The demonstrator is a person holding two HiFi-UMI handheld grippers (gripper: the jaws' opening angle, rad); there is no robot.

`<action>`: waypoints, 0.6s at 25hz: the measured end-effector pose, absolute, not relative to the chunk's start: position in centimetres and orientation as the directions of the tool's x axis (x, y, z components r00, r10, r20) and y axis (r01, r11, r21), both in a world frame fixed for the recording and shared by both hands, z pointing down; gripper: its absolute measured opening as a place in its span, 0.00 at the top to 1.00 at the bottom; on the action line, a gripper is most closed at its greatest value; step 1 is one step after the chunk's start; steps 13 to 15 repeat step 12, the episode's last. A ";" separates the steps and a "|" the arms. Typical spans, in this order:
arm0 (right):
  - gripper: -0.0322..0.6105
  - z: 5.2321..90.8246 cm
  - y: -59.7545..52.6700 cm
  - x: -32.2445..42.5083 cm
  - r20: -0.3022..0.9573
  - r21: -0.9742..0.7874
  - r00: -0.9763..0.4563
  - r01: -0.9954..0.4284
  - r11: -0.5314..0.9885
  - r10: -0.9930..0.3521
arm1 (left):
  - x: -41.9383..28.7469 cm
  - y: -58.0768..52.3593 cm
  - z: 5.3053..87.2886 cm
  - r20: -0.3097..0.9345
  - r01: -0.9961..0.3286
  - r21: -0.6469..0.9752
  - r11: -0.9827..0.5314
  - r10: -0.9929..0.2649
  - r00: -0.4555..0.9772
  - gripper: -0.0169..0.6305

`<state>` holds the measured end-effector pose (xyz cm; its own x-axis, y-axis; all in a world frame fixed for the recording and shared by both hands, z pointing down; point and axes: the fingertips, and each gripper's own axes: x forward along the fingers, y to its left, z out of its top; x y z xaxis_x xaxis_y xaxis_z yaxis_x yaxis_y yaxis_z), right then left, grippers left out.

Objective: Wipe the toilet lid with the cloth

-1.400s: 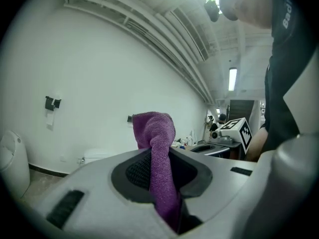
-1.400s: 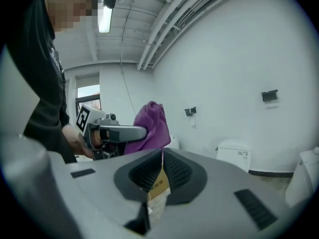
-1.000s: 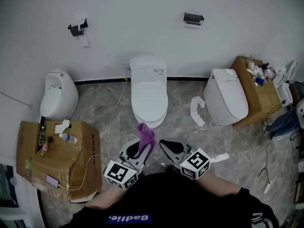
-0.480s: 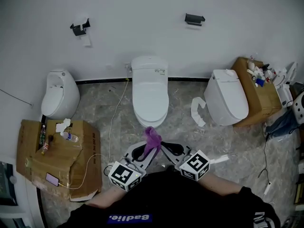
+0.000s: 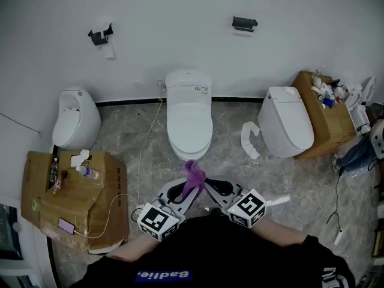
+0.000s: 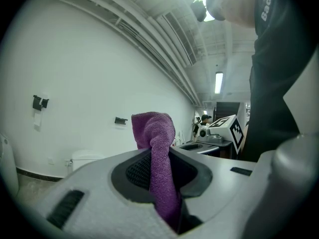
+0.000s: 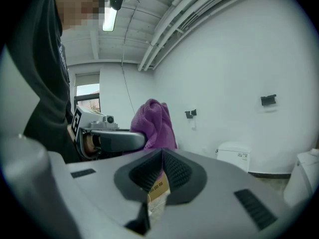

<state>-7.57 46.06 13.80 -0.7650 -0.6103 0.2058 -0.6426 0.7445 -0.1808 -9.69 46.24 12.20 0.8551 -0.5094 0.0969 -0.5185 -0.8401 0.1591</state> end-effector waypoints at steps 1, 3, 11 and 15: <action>0.90 13.8 46.1 -7.5 0.205 -0.180 -0.765 -0.643 0.744 -0.611 | -9.6 46.3 12.2 0.097 -0.517 0.159 -0.841 -0.508 0.856 0.87; 0.90 13.8 46.2 -7.4 0.206 -0.180 -0.764 -0.644 0.744 -0.612 | -9.5 46.4 12.3 0.100 -0.516 0.162 -0.841 -0.506 0.857 0.87; 0.90 14.1 46.6 -7.5 0.207 -0.183 -0.764 -0.644 0.743 -0.611 | -9.3 47.0 12.4 0.107 -0.502 0.135 -0.854 -0.491 0.864 0.87; 0.90 14.1 46.6 -7.6 0.207 -0.182 -0.764 -0.644 0.743 -0.611 | -9.2 47.1 12.5 0.111 -0.501 0.135 -0.855 -0.489 0.865 0.87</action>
